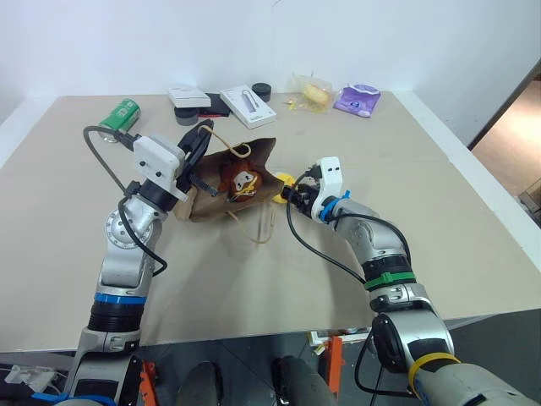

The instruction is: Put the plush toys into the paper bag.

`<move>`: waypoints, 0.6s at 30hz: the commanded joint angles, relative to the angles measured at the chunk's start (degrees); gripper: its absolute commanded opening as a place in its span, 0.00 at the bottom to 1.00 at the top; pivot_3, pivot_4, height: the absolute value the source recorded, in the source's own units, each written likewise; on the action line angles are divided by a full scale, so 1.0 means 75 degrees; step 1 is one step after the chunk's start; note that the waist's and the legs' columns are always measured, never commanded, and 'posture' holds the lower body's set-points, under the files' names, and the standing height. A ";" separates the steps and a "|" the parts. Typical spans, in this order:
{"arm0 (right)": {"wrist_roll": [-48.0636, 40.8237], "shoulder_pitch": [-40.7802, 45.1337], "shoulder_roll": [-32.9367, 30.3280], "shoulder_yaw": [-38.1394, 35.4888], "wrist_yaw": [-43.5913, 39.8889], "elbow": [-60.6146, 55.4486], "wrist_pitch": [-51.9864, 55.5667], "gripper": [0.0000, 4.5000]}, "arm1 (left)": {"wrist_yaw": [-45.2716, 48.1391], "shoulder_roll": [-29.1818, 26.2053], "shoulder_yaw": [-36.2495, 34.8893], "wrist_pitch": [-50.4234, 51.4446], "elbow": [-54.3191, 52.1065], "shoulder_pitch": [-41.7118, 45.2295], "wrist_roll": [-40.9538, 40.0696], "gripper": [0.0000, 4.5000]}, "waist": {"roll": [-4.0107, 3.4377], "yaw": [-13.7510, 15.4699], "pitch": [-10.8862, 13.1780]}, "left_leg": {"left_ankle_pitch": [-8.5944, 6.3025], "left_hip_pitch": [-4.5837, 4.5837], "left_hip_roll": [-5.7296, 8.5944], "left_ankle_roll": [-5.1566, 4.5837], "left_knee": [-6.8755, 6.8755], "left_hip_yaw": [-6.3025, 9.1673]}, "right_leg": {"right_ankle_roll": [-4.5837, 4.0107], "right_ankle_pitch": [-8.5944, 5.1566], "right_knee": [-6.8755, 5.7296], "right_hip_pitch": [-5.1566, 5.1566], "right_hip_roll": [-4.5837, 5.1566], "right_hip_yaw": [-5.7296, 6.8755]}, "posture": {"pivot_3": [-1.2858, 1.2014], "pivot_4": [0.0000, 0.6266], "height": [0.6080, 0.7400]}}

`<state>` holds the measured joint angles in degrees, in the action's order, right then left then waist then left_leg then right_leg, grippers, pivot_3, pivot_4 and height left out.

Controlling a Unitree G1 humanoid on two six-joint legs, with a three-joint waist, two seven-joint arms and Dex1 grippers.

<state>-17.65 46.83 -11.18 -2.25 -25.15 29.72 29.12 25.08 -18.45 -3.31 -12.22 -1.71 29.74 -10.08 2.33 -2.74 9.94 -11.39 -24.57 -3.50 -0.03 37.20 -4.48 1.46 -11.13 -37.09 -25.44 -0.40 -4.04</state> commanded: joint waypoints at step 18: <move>-0.3572 -0.1196 -0.2393 -0.0383 -0.2294 -0.6472 0.2696 0.01 | -0.0077 0.0187 -0.0038 0.0137 -0.0277 0.0199 -0.0090 0.00 | -0.0014 -0.0031 0.0009 | -0.0021 0.0013 -0.0005 0.0011 -0.0006 0.0002 | -0.0003 -0.0019 0.0001 0.0007 -0.0002 -0.0004 | 0.52 0.24 1.00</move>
<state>-43.71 36.58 -28.88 -6.82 -43.32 -15.40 48.00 25.03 -16.99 -2.96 -10.84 -2.09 29.94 -10.16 2.23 -2.98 10.00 -11.53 -24.43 -3.54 0.05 37.16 -4.44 1.39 -11.22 -37.09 -25.38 -0.46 -4.07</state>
